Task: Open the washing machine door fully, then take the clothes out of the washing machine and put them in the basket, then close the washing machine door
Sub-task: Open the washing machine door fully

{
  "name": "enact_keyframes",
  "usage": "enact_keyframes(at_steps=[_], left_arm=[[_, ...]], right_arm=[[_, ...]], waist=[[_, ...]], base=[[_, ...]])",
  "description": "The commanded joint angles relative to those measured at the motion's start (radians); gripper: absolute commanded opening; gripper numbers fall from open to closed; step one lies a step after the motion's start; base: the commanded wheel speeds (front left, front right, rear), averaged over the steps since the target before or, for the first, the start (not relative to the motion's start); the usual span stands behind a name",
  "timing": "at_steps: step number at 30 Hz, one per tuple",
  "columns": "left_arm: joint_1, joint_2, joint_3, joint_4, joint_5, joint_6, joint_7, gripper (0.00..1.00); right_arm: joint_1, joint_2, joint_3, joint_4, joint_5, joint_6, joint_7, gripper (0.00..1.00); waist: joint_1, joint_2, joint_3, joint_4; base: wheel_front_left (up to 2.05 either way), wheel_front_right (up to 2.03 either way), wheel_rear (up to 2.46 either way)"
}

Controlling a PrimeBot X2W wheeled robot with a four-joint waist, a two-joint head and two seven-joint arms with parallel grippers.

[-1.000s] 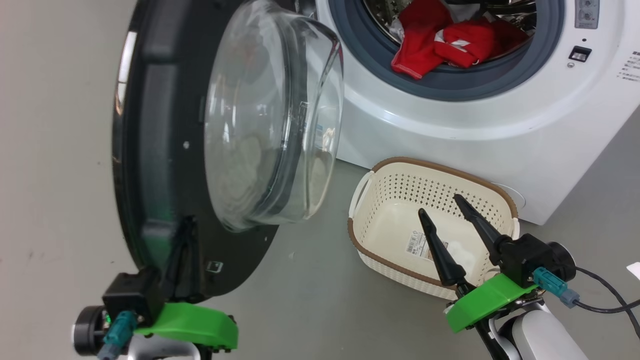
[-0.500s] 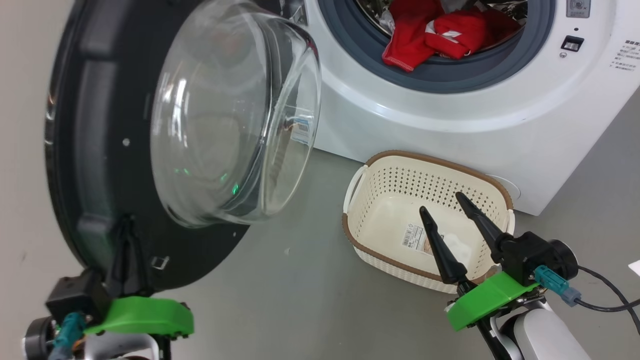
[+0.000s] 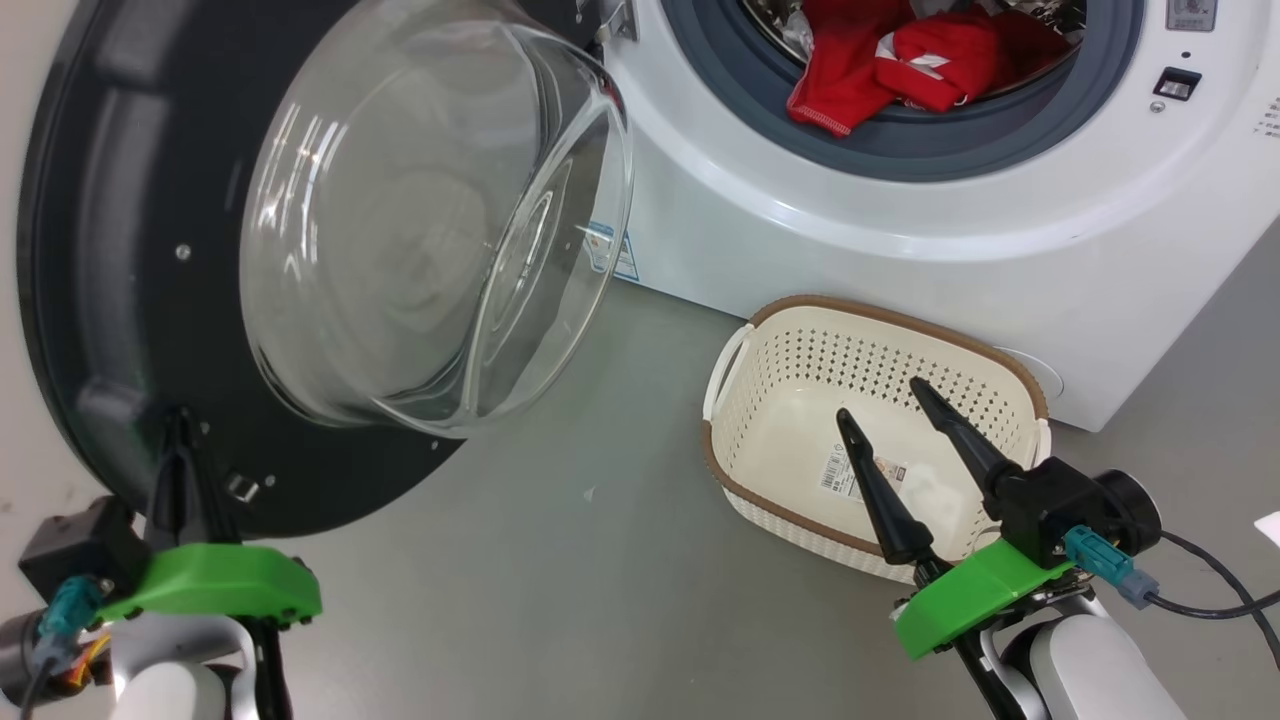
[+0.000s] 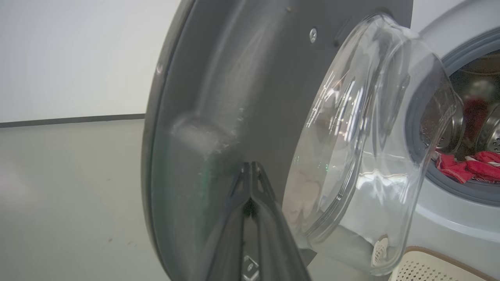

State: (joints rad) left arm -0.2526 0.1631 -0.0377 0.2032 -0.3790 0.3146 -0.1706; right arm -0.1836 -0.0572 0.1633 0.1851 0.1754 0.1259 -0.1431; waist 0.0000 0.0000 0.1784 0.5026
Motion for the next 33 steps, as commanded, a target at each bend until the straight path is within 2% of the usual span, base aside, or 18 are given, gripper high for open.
enact_keyframes(at_steps=[1,13,33], left_arm=[[-0.045,0.048,0.057,0.006,-0.008,-0.001,-0.011,0.0],[-0.163,0.084,0.089,0.215,-0.05,-0.049,-0.045,0.0],[-0.298,0.108,0.149,0.442,-0.079,-0.116,-0.09,0.0]], right_arm=[[0.006,0.007,0.025,-0.033,-0.007,0.005,0.004,1.0],[0.013,0.007,0.029,-0.063,-0.033,0.005,0.03,1.0],[0.026,0.007,0.035,-0.099,-0.059,0.005,0.059,1.0]], waist=[[0.0,0.0,0.002,0.002],[0.0,0.0,0.016,0.006],[0.0,0.0,0.038,-0.012]], base=[[0.0,0.0,0.0],[0.0,0.0,0.0],[0.0,0.0,0.0]])
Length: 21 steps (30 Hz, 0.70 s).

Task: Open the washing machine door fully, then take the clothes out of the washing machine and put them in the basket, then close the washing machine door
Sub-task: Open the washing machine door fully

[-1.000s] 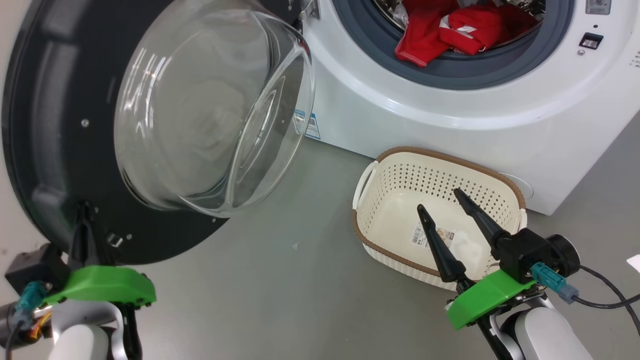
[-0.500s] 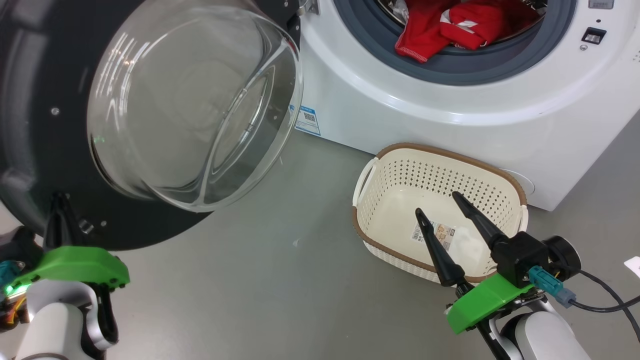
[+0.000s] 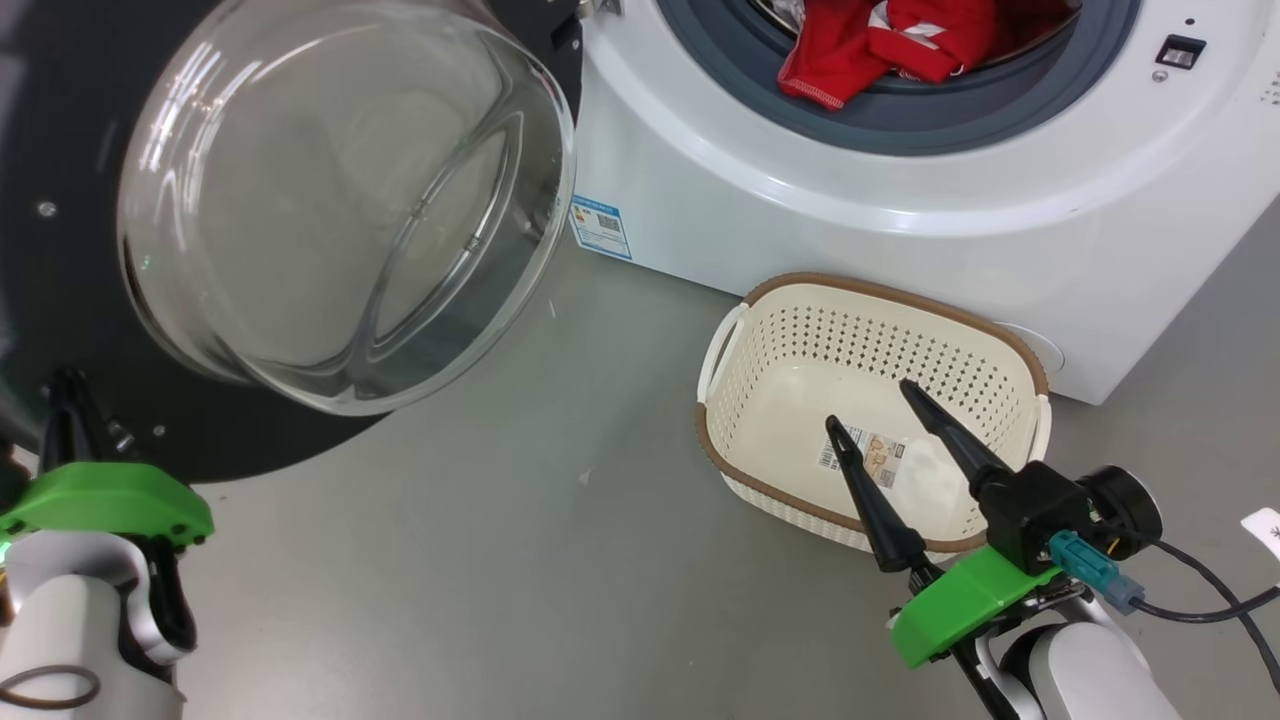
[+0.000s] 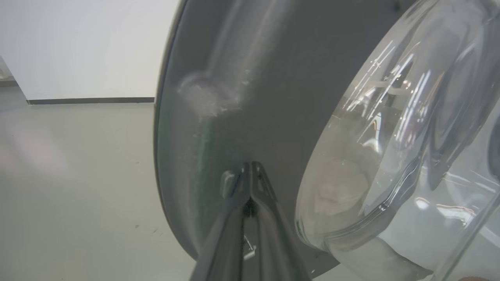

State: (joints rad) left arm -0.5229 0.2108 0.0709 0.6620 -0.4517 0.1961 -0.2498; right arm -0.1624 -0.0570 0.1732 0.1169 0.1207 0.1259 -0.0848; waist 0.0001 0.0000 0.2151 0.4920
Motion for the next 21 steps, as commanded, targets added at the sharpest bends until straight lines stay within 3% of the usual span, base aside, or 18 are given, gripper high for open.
enact_keyframes(at_steps=[1,17,20,21], left_arm=[[-0.039,0.061,0.054,-0.004,-0.005,-0.004,-0.011,0.0],[-0.058,0.046,0.137,0.0,0.084,-0.05,-0.012,0.0],[-0.039,0.03,0.143,-0.02,0.085,-0.075,-0.012,0.0],[-0.031,0.027,0.147,-0.029,0.083,-0.081,-0.012,0.34]], right_arm=[[0.002,0.007,0.025,-0.033,-0.008,0.005,0.004,1.0],[-0.014,0.007,0.032,-0.028,-0.001,0.005,0.005,1.0],[-0.017,0.007,0.03,-0.018,0.012,0.005,-0.009,1.0],[-0.019,0.007,0.028,-0.013,0.017,0.005,-0.014,1.0]], waist=[[0.0,0.0,0.005,-0.004],[-0.0001,0.0,0.001,-0.033],[-0.0001,0.0,-0.01,-0.045],[-0.0001,0.0,-0.013,-0.05]], base=[[0.0,0.0,0.0],[0.0,0.0,0.0],[0.0,0.0,0.0],[0.0,0.0,0.0]])
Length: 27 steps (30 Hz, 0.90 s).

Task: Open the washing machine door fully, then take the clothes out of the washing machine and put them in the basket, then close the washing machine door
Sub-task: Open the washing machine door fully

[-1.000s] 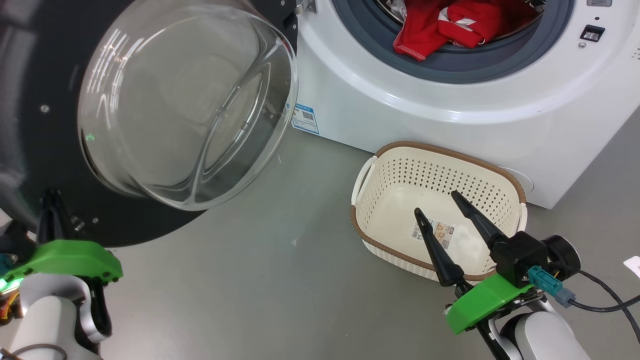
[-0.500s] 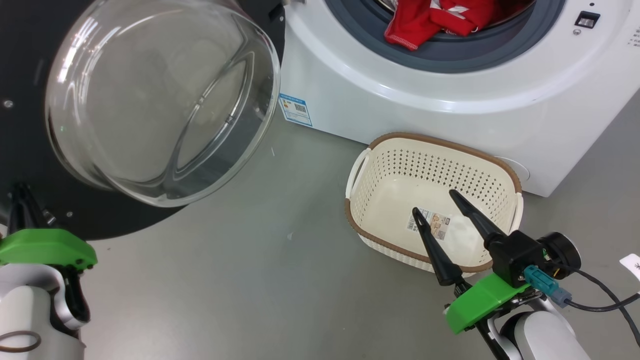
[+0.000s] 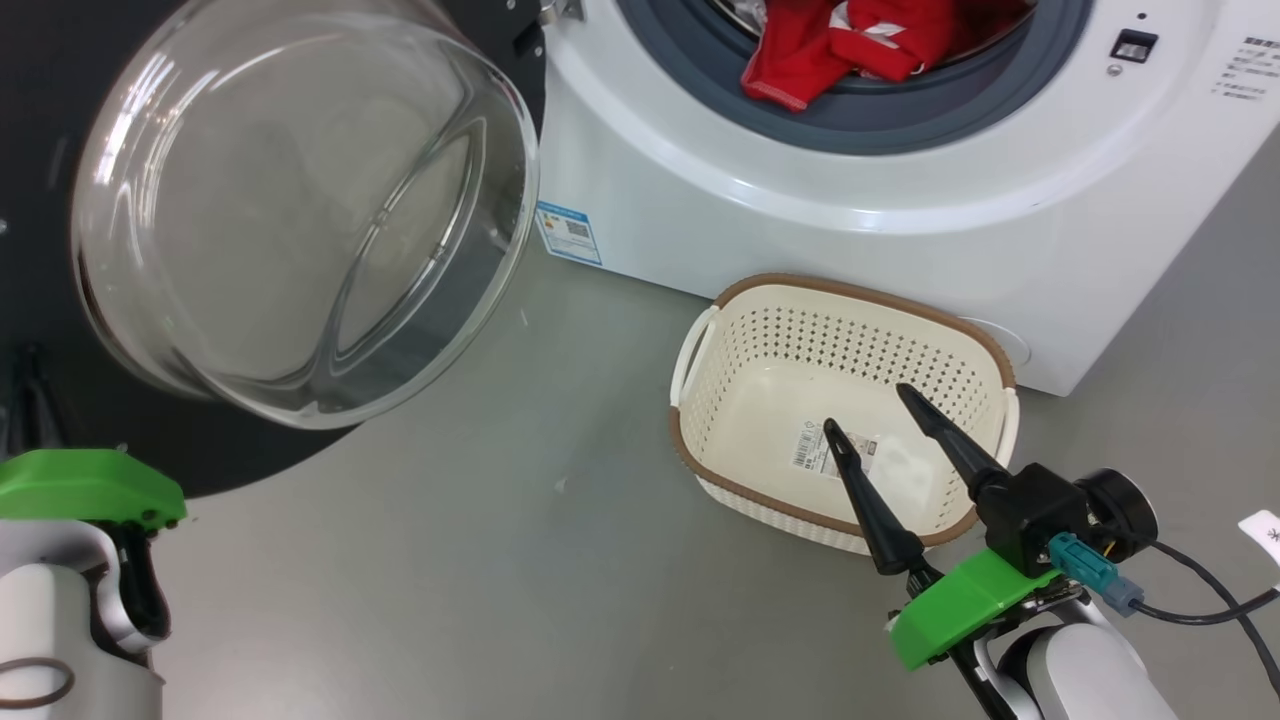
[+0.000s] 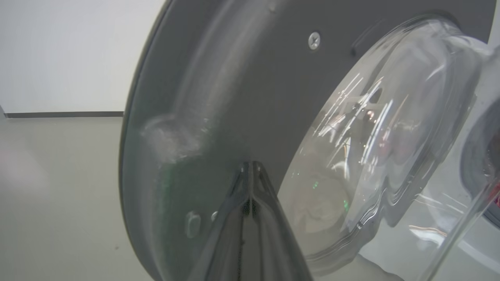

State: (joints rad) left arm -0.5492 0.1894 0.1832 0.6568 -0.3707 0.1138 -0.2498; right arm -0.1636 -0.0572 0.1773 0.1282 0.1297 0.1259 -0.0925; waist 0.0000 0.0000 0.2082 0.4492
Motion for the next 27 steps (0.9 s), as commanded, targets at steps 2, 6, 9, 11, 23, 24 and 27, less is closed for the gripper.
enact_keyframes(at_steps=[2,6,9,11,23,24,27], left_arm=[[0.014,0.042,0.04,-0.055,0.007,-0.002,-0.012,1.0],[0.055,0.013,0.048,-0.152,-0.003,-0.019,-0.012,1.0],[0.087,0.001,0.044,-0.251,0.001,-0.02,-0.012,1.0],[0.107,-0.006,0.04,-0.329,0.006,-0.019,-0.012,1.0],[0.222,-0.046,-0.066,-0.679,0.015,-0.12,-0.005,1.0],[0.23,-0.049,-0.079,-0.686,0.013,-0.131,-0.001,1.0],[0.247,-0.064,-0.115,-0.696,-0.008,-0.162,0.004,1.0]], right_arm=[[-0.021,0.007,0.02,-0.015,0.017,0.005,-0.019,1.0],[-0.024,0.007,0.011,0.008,0.034,0.005,-0.042,1.0],[-0.023,0.007,0.007,0.026,0.043,0.005,-0.059,1.0],[-0.022,0.007,0.0,0.037,0.053,0.005,-0.071,1.0],[-0.042,0.007,-0.066,0.078,0.073,0.005,-0.124,1.0],[-0.045,0.007,-0.077,0.079,0.068,0.005,-0.129,1.0],[-0.053,0.007,-0.107,0.082,0.056,0.005,-0.14,1.0]], waist=[[0.0,0.0,-0.014,-0.018],[0.0,0.0,-0.034,-0.038],[0.0,0.0,-0.05,-0.056],[0.0,0.0,-0.06,-0.067],[0.0,0.0,-0.087,-0.161],[0.0,0.0,-0.087,-0.172],[0.0,0.0,-0.085,-0.207]], base=[[0.0,0.0,0.0],[0.0,0.0,0.0],[0.0,0.0,0.0],[0.0,0.0,0.0],[0.0,0.0,0.0],[0.0,0.0,0.0],[0.0,0.0,0.0]])
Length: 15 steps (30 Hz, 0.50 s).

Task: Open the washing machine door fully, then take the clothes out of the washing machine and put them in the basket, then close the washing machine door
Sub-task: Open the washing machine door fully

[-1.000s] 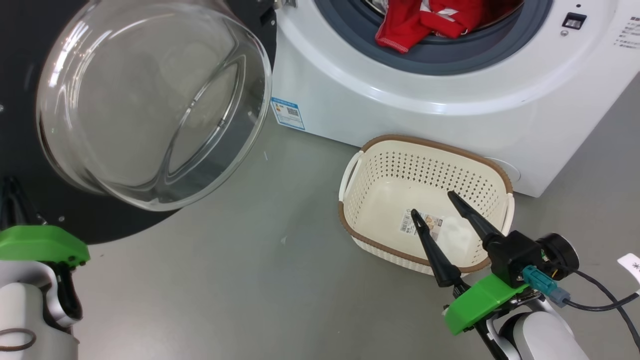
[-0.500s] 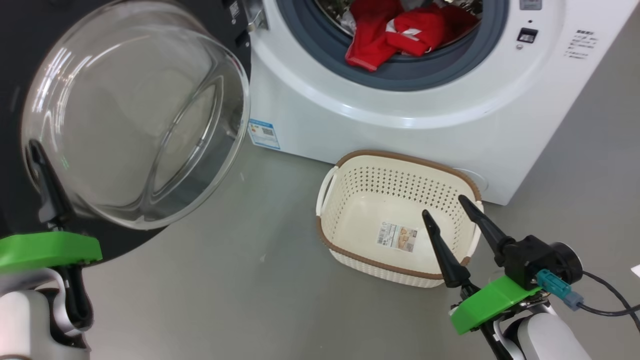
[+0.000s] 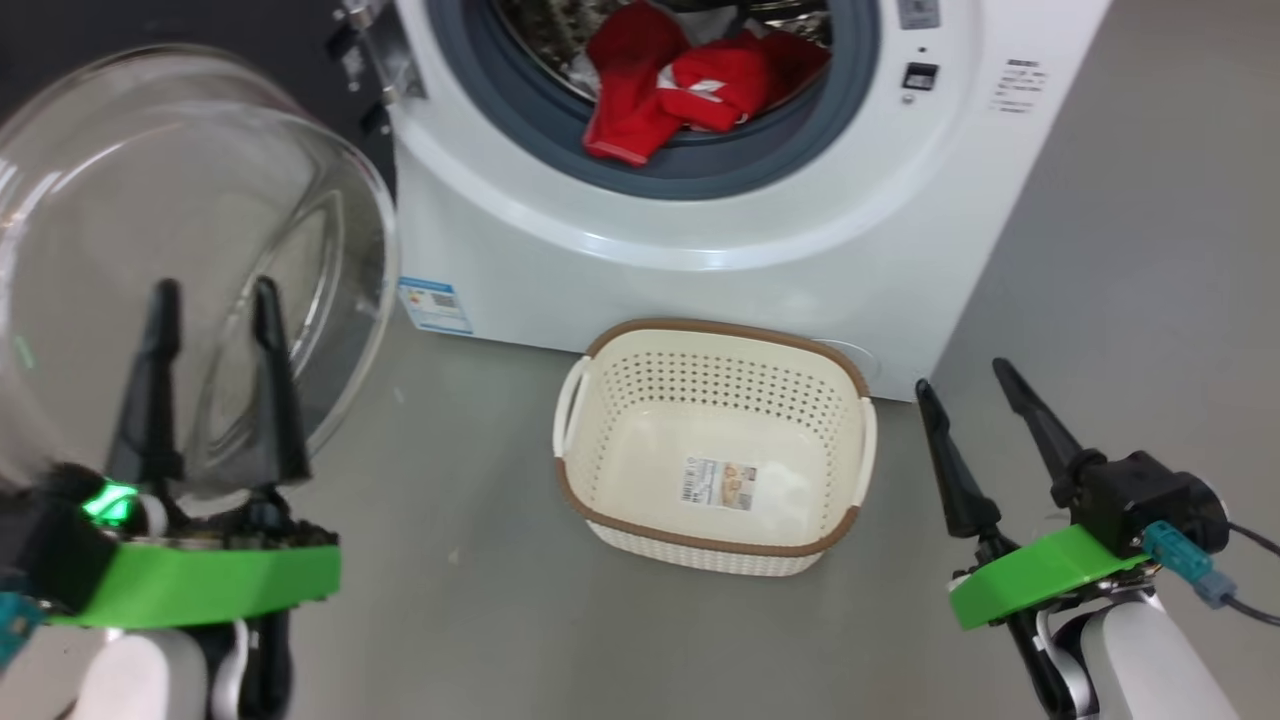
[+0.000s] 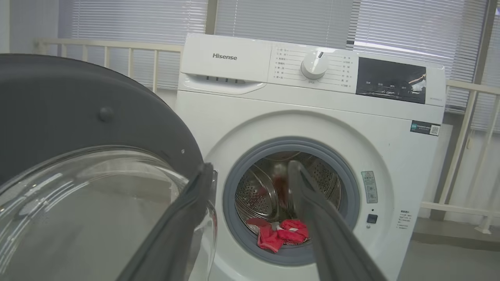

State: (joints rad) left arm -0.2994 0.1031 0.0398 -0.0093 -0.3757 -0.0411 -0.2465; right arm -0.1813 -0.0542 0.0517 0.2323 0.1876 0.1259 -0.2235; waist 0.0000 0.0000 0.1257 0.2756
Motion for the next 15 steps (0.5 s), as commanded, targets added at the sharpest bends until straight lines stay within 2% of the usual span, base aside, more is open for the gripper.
enact_keyframes(at_steps=[1,7,15], left_arm=[[0.003,0.02,0.017,-0.031,-0.007,-0.014,0.002,1.0],[0.022,0.008,-0.035,-0.016,-0.02,-0.04,0.001,1.0],[0.062,0.009,-0.058,0.005,-0.015,-0.044,-0.002,1.0]], right_arm=[[-0.038,0.004,0.01,-0.022,-0.005,0.005,-0.012,1.0],[-0.046,0.004,-0.041,-0.03,-0.023,0.005,-0.026,1.0],[-0.03,0.004,-0.083,-0.047,-0.032,0.005,-0.036,1.0]], waist=[[0.0,0.0,0.0,-0.045],[0.0,0.0,0.007,-0.123],[0.0,0.0,-0.006,-0.231]], base=[[0.0,0.0,0.0],[0.0,0.0,0.0],[0.0,0.0,0.0]])
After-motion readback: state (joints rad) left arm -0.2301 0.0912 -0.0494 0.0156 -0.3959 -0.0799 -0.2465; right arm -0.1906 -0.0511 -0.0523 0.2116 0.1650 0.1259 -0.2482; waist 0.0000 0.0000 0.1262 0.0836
